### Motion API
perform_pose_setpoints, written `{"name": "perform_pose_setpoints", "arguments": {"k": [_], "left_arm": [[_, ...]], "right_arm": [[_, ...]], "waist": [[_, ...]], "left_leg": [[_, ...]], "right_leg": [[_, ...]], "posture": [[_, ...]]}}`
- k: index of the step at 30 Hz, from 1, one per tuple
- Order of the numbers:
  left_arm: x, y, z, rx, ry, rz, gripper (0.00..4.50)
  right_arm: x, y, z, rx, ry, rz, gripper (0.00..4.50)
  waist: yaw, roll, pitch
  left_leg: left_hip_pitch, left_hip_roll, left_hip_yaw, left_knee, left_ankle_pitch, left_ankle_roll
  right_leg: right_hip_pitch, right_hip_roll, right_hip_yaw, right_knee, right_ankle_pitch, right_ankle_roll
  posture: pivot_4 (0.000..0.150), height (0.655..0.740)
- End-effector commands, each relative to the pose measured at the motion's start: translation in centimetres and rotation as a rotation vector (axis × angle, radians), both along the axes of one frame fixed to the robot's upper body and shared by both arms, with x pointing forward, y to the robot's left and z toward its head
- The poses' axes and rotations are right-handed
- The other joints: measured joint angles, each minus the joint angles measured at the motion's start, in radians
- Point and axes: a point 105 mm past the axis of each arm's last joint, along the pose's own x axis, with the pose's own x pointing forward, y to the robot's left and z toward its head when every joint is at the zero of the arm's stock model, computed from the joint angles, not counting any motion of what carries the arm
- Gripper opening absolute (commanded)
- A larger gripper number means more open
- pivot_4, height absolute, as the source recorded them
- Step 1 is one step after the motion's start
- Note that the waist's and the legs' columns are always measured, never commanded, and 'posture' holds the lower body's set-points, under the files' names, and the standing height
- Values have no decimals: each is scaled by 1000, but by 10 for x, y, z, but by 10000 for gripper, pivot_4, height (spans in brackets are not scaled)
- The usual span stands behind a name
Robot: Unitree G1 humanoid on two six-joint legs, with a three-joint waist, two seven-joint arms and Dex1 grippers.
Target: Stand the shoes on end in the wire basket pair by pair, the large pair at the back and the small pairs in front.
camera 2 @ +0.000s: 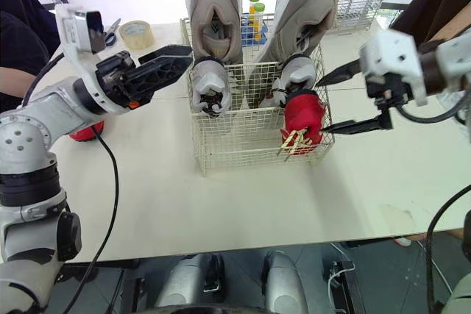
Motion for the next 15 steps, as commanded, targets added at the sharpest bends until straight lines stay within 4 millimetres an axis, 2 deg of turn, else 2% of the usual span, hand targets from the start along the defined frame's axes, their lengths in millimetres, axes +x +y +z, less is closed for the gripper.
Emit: {"name": "perform_pose_setpoints", "arguments": {"k": [1,4,7,9,12,15], "left_arm": [[2,19,8,24,-68,125,45000],[17,42,8,57,-74,287,45000],[36,76,11,78,-61,486,45000],[48,96,10,112,-46,602,45000],[69,132,5,205,-19,826,45000],[86,174,5,257,45,1050,45000]], "right_arm": [[-20,3,48,193,-90,-9,44530],[-41,23,65,393,-34,91,44530],[-67,55,77,622,83,288,44530],[-75,70,70,676,158,353,44530],[-74,89,50,713,234,371,44530],[-67,98,35,736,263,352,44530]], "waist": [[-1,0,0],[-1,0,0],[-7,0,0],[-10,0,0],[-8,-1,-1],[3,-1,-1]], "left_leg": [[0,0,0,0,0,0],[0,0,0,-1,0,0],[0,1,0,-1,0,0],[0,1,0,-2,0,0],[0,0,-1,-2,0,0],[-1,-1,1,-2,-1,2]], "right_leg": [[0,0,0,0,0,0],[-1,0,0,0,0,0],[-1,-1,0,1,0,-1],[-2,-1,0,1,1,-2],[-2,-1,-1,1,2,-3],[-2,-2,-1,0,2,-3]], "posture": [[1500,7400],[1500,7400],[1500,7400],[1500,7400],[1500,7400],[1500,7400]]}}
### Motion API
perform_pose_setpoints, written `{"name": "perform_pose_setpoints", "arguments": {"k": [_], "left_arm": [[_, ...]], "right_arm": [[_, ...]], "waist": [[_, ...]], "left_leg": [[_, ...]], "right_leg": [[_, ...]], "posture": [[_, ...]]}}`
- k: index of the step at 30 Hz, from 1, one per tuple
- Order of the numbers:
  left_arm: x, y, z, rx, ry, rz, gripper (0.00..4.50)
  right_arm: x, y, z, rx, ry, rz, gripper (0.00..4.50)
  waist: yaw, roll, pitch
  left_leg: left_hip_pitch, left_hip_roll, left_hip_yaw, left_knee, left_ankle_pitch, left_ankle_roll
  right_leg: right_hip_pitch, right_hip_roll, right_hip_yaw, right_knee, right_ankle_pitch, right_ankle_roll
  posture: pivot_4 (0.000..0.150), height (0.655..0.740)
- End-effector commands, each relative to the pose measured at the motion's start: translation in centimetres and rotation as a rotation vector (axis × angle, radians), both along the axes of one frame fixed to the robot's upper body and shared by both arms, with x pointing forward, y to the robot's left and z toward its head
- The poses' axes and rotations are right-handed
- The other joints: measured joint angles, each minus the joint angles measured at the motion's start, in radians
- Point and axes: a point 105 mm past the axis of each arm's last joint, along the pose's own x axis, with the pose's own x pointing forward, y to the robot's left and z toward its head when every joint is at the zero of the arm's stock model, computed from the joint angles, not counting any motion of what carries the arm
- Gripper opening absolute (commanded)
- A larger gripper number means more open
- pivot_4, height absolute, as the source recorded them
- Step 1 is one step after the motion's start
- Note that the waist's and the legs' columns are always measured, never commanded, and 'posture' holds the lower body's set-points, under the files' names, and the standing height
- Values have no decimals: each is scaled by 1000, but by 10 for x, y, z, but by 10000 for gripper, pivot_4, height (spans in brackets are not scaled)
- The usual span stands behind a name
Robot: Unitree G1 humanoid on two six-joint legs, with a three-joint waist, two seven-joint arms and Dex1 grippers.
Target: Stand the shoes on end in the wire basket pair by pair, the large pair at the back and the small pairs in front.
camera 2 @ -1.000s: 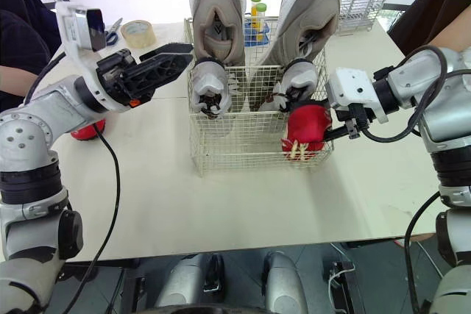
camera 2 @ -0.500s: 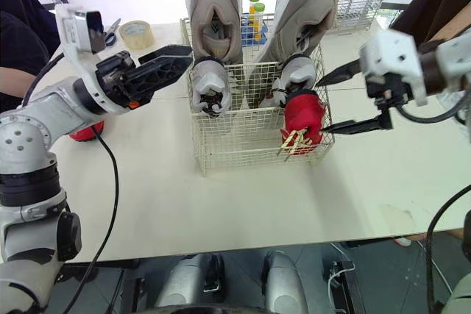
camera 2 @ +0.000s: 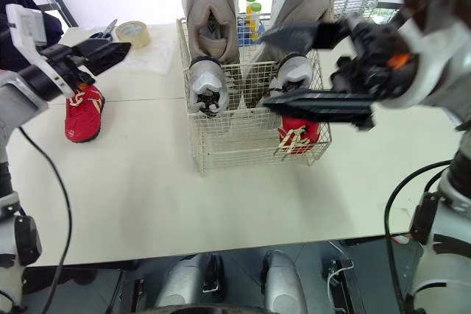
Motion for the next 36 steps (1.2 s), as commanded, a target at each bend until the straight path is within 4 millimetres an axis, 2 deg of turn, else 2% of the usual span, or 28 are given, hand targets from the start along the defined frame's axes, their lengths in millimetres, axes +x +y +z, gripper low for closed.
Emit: {"name": "perform_pose_setpoints", "arguments": {"k": [1,6,10,15,21,36], "left_arm": [[11,45,14,63,4,248,45000],[16,96,4,105,105,441,45000],[18,121,-10,121,168,510,45000],[20,143,-39,106,258,563,45000],[26,149,-69,91,327,594,45000],[35,143,-121,42,428,697,45000]], "right_arm": [[0,8,-5,26,-13,-12,44530],[10,11,-20,13,-6,-49,44530],[11,13,-21,12,-14,-59,44530],[10,16,-18,13,-28,-75,44530],[7,20,-13,13,-41,-93,44530],[6,19,-8,8,-38,-144,44530]], "waist": [[5,0,0],[5,0,0],[6,0,0],[4,-1,0],[5,-4,0],[3,-8,1]], "left_leg": [[0,0,0,0,0,0],[-1,0,1,0,0,1],[-1,1,1,0,0,0],[-1,1,1,0,0,0],[-1,1,1,0,0,0],[-2,1,1,1,0,1]], "right_leg": [[0,0,0,0,0,0],[-1,1,0,-1,0,1],[-1,2,0,0,0,1],[-1,2,0,0,0,1],[-1,2,0,0,0,1],[-2,2,0,1,0,1]], "posture": [[1500,7400],[1500,7400],[1500,7400],[1500,7400],[1500,7400],[1500,7400]]}}
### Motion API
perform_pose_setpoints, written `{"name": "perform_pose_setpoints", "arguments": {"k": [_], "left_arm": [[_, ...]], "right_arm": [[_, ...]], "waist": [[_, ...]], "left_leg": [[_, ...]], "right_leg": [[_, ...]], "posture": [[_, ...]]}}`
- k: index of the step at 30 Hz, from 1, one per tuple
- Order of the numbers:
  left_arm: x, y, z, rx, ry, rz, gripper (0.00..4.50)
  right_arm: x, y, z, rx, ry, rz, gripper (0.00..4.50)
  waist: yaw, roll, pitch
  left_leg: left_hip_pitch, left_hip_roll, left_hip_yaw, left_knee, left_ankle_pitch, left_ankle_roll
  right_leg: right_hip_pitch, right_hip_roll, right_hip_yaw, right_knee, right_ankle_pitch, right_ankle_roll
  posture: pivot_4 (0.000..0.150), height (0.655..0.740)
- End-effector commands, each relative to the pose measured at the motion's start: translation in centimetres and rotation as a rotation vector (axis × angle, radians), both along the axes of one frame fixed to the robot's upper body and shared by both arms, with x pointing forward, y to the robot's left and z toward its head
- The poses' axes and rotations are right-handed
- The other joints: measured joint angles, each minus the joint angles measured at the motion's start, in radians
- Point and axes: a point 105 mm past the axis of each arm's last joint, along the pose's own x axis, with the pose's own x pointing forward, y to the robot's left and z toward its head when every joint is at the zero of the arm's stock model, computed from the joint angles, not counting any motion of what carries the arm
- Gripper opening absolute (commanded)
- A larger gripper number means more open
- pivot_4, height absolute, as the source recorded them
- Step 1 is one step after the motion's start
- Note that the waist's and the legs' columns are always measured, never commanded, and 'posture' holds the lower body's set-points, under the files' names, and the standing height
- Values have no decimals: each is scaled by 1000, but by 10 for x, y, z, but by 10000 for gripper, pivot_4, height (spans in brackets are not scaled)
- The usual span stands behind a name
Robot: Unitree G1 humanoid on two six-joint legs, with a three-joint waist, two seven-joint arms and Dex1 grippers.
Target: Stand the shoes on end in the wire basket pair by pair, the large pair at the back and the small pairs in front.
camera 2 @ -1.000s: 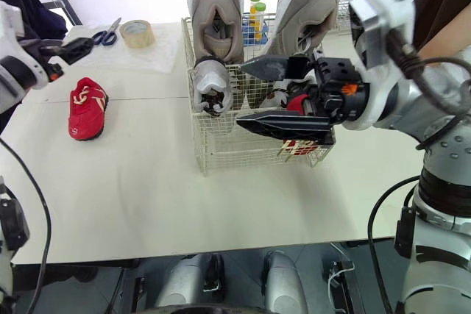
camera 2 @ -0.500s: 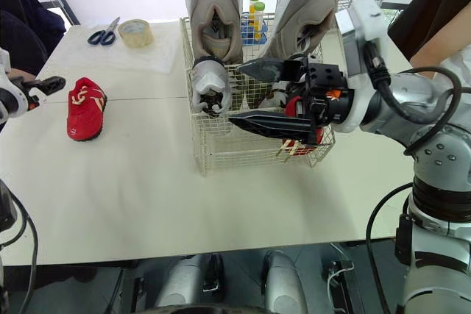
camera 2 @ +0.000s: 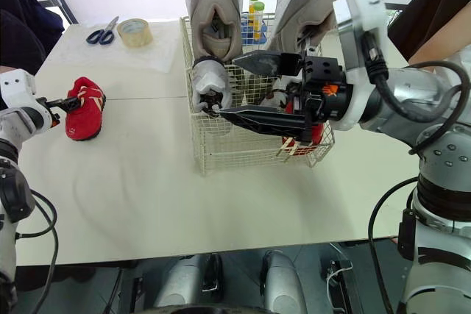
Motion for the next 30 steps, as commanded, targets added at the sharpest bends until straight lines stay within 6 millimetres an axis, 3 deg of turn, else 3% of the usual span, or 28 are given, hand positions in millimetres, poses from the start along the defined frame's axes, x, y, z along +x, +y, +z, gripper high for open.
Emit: {"name": "perform_pose_setpoints", "arguments": {"k": [1,2,5,12,16,23,30], "left_arm": [[2,2,5,0,-26,40,45000],[2,2,3,-1,-21,50,45000],[3,-1,-5,-14,-9,68,36192],[6,-6,-8,-37,-10,80,2277],[11,-11,-1,-45,-35,57,1033],[19,-36,12,-66,-34,-135,1033],[-5,-56,10,-137,50,-156,1033]], "right_arm": [[-6,-2,8,3,-43,-1,44530],[-6,-2,8,2,-43,-4,44530],[-5,-1,9,-2,-45,-13,45000],[-3,-2,9,-4,-44,-24,45000],[-2,-3,9,-8,-45,-31,45000],[-1,-5,8,-12,-38,-37,45000],[-1,-7,1,-19,-13,-22,45000]], "waist": [[0,0,0],[0,0,0],[1,0,0],[-6,0,0],[-6,0,0],[0,-1,0],[-9,-2,0]], "left_leg": [[0,0,0,0,0,0],[0,0,0,0,0,0],[0,0,0,0,0,0],[0,0,0,1,0,0],[0,0,0,1,1,-1],[0,0,0,2,1,-1],[-3,0,-1,3,1,-1]], "right_leg": [[0,0,0,0,0,0],[0,0,0,0,0,0],[0,0,0,1,0,0],[-1,0,0,4,0,0],[-2,0,0,7,0,0],[-2,0,0,7,0,0],[-4,-1,1,9,0,0]], "posture": [[1500,7400],[1500,7400],[1500,7400],[1500,7400],[1500,7400],[1500,7400],[1500,7400]]}}
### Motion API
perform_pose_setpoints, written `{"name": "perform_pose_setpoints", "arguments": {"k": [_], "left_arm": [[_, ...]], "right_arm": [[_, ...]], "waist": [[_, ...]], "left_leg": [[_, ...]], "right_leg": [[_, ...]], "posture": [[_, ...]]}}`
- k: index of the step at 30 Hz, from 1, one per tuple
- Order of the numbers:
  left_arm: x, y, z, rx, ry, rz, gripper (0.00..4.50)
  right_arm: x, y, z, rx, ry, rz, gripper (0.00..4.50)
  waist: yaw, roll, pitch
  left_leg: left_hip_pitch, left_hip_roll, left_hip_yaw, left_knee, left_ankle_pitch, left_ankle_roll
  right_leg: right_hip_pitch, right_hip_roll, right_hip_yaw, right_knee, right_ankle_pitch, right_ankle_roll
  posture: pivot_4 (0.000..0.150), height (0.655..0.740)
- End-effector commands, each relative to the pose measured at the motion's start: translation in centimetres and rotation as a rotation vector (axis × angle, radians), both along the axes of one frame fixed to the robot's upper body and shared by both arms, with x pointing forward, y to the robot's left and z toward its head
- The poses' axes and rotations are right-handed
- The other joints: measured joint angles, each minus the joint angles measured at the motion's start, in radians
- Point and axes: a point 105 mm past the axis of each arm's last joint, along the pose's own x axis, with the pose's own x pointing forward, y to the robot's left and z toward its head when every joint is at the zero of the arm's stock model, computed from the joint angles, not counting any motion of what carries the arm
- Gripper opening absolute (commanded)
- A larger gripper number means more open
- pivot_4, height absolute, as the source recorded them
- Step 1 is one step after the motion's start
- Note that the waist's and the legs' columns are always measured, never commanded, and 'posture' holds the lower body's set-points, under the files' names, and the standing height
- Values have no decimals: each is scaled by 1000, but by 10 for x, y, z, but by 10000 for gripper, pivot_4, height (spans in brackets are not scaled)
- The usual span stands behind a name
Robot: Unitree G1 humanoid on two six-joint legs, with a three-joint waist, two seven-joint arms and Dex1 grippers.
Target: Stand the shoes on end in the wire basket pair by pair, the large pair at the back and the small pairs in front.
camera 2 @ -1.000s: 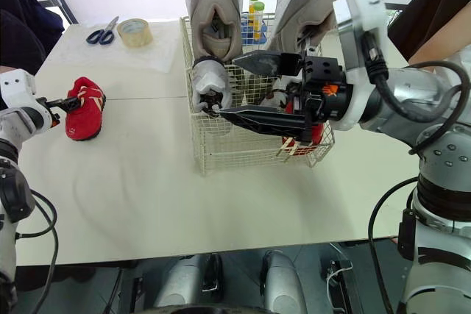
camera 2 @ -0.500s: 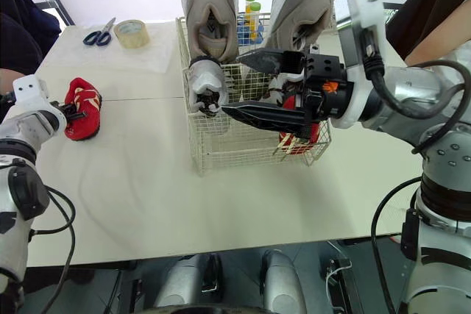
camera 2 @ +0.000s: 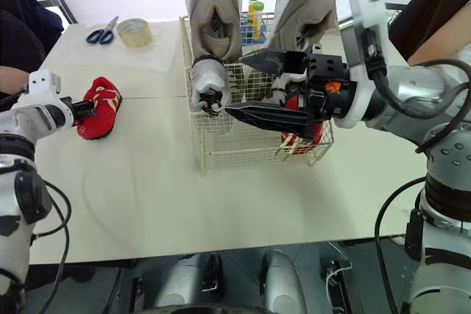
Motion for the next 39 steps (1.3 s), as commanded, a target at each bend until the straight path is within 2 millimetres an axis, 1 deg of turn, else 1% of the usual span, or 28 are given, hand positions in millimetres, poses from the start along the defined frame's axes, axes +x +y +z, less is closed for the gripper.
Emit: {"name": "perform_pose_setpoints", "arguments": {"k": [1,5,8,11,13,14,15,16,18,19,20,21,23,25,28,29,31,34,38,39], "left_arm": [[-18,-17,15,-11,-15,24,1033],[-45,-47,8,14,17,50,1033],[-61,-60,8,41,32,82,1033],[-67,-65,13,43,23,112,1033],[-63,-76,25,47,-35,86,1033],[-57,-81,39,42,-121,82,1033],[-54,-84,48,36,-181,82,1033],[-49,-93,69,39,-301,61,1033],[-45,-107,98,37,-469,31,1033],[-44,-116,118,16,-586,11,1033],[-45,-123,133,0,-682,-6,1033],[-46,-128,143,-10,-749,-16,1033],[-55,-142,168,-24,-942,-39,1033],[-63,-154,180,-26,-1073,-66,1033],[-74,-176,178,-11,-1155,-140,1033],[-76,-180,177,-3,-1175,-152,1033],[-87,-190,177,46,-1250,-186,1033],[-97,-198,174,101,-1309,-200,1033],[-122,-213,171,239,-1412,-305,1033],[-127,-216,171,250,-1428,-329,1033]], "right_arm": [[-4,-3,0,0,-17,17,45000],[-2,-5,-4,-3,-12,25,45000],[-1,-7,-7,-6,-14,34,45000],[-1,-8,-9,-10,-18,38,45000],[-1,-9,-11,-11,-20,39,45000],[-1,-10,-12,-11,-21,40,45000],[-1,-10,-12,-12,-22,40,45000],[-1,-11,-13,-11,-23,40,45000],[-1,-12,-14,-11,-26,38,45000],[-1,-13,-14,-13,-28,35,45000],[-1,-14,-14,-15,-31,31,45000],[-1,-14,-15,-17,-33,29,45000],[0,-15,-15,-19,-35,26,45000],[1,-16,-15,-21,-37,24,45000],[2,-19,-14,-28,-43,19,45000],[3,-19,-14,-29,-44,18,45000],[4,-21,-14,-36,-45,13,45000],[6,-24,-14,-46,-45,6,45000],[8,-26,-13,-61,-34,8,45000],[10,-27,-13,-68,-29,7,45000]], "waist": [[-9,0,0],[-10,-1,0],[-10,-1,0],[-10,-1,0],[-11,-1,0],[-9,-1,0],[-6,-2,0],[-3,-2,0],[5,-3,1],[10,-3,1],[12,-3,1],[12,-3,1],[10,-3,1],[10,-3,1],[10,-3,1],[9,-3,1],[9,-3,1],[9,-3,1],[10,-3,1],[10,-3,1]], "left_leg": [[0,0,0,0,0,0],[-1,-1,-1,1,0,0],[-1,-1,-2,1,0,0],[0,-1,-3,1,1,-1],[0,-1,-3,1,1,-2],[0,-1,-3,1,2,-2],[0,-1,-3,1,2,-2],[0,-1,-3,1,2,-3],[0,-1,-3,1,2,-3],[0,-1,-3,1,2,-3],[0,-1,-3,1,2,-3],[0,-1,-3,1,2,-3],[0,-1,-3,1,2,-2],[0,-1,-2,1,2,-2],[0,-1,-2,1,2,-2],[0,-1,-2,1,2,-2],[0,-1,-2,1,2,-2],[0,-1,-2,1,1,-1],[0,-1,-2,1,1,0],[0,-1,-2,1,1,0]], "right_leg": [[0,0,0,0,0,0],[1,-1,0,1,0,1],[1,-1,0,-1,0,1],[1,-1,0,0,0,1],[1,0,0,1,0,0],[1,0,0,1,0,0],[1,0,-1,1,0,0],[1,0,-1,1,0,0],[1,0,-1,0,0,0],[1,0,-1,0,0,0],[1,0,0,0,0,0],[1,-1,0,0,0,0],[1,-1,0,-1,0,-1],[1,-1,0,-1,0,-1],[1,-1,-1,-1,0,-1],[1,-1,-1,-1,0,0],[1,-1,-1,-1,0,0],[1,0,-1,-1,0,-1],[1,-1,0,-1,0,-1],[1,-1,-1,-1,0,-1]], "posture": [[1500,7400],[1500,7400],[1500,7400],[1500,7400],[1500,7400],[1500,7400],[1500,7400],[1500,7400],[1500,7400],[1500,7400],[1500,7400],[1500,7400],[1500,7400],[1500,7400],[1500,7400],[1500,7400],[1500,7400],[1500,7400],[1500,7400],[1500,7400]]}}
